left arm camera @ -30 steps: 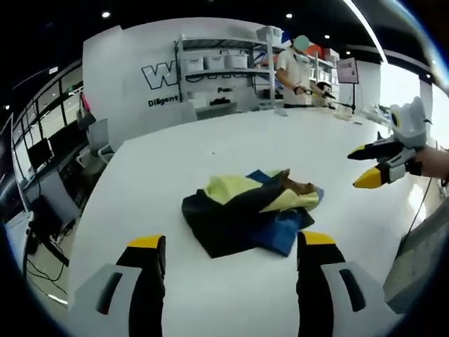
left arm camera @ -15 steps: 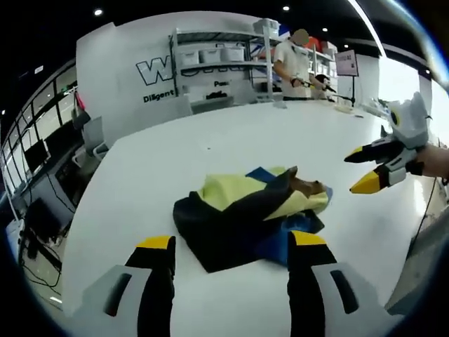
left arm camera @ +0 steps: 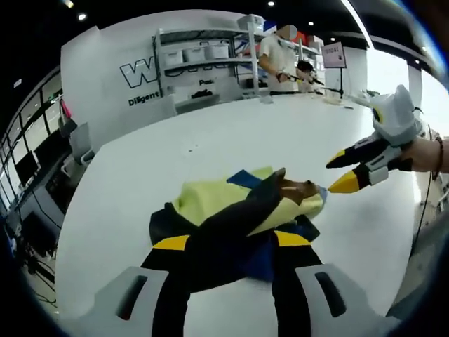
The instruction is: Fold the garment on the visible template until the final outline fits inside the template.
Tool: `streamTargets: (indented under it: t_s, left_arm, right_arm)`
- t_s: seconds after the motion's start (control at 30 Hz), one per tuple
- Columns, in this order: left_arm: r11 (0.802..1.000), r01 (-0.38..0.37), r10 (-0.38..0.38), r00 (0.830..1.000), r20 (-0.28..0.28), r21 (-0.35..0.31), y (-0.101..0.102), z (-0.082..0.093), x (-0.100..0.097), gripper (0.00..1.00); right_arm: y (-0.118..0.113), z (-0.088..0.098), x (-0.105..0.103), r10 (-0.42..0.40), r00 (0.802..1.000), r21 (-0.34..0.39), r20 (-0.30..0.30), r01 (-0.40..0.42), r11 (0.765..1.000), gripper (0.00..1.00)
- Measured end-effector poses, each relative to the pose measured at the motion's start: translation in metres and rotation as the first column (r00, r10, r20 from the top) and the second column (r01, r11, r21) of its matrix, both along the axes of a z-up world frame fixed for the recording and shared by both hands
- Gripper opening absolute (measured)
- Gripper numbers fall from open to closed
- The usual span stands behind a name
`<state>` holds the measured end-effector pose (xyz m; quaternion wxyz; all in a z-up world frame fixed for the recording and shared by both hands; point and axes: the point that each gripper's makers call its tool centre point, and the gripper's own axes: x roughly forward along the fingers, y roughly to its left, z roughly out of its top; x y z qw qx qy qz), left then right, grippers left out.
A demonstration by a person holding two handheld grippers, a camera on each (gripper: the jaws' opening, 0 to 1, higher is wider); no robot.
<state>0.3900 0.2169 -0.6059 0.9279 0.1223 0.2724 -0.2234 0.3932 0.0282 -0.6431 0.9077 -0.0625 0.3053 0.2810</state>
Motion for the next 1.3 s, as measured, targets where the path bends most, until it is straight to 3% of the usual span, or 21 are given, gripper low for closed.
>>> streamTargets:
  t_s: [0.47, 0.73, 0.8, 0.83, 0.9, 1.3]
  left_arm:
    - [1.0, 0.013, -0.013, 1.0, -0.003, 0.003, -0.017, -0.011, 0.014, 0.22]
    - [0.999, 0.03, -0.029, 0.999, -0.019, 0.013, -0.024, -0.019, 0.024, 0.22]
    - [0.999, 0.033, -0.032, 0.999, -0.015, 0.018, -0.024, -0.021, 0.026, 0.21]
    - [0.999, 0.03, -0.03, 0.999, -0.015, 0.023, -0.024, -0.022, 0.028, 0.21]
    - [0.999, 0.031, -0.03, 0.999, -0.023, 0.019, -0.024, -0.023, 0.029, 0.21]
    - [1.0, 0.022, -0.021, 0.998, -0.063, 0.019, -0.02, -0.032, 0.029, 0.18]
  right_arm:
    - [-0.001, -0.022, 0.007, 0.003, 0.999, 0.005, -0.044, -0.002, 1.0, 0.3]
    - [0.001, -0.03, 0.009, -0.014, 0.997, 0.048, -0.077, 0.018, 0.999, 0.27]
    - [0.001, -0.031, 0.01, -0.028, 0.996, 0.069, -0.089, 0.034, 0.997, 0.27]
    - [0.0, -0.033, 0.011, -0.066, 0.991, 0.11, -0.117, 0.079, 0.991, 0.27]
    - [-0.002, -0.031, 0.015, -0.088, 0.99, 0.141, -0.109, 0.103, 0.985, 0.24]
    - [0.001, -0.034, 0.014, -0.078, 0.99, 0.132, -0.116, 0.093, 0.987, 0.13]
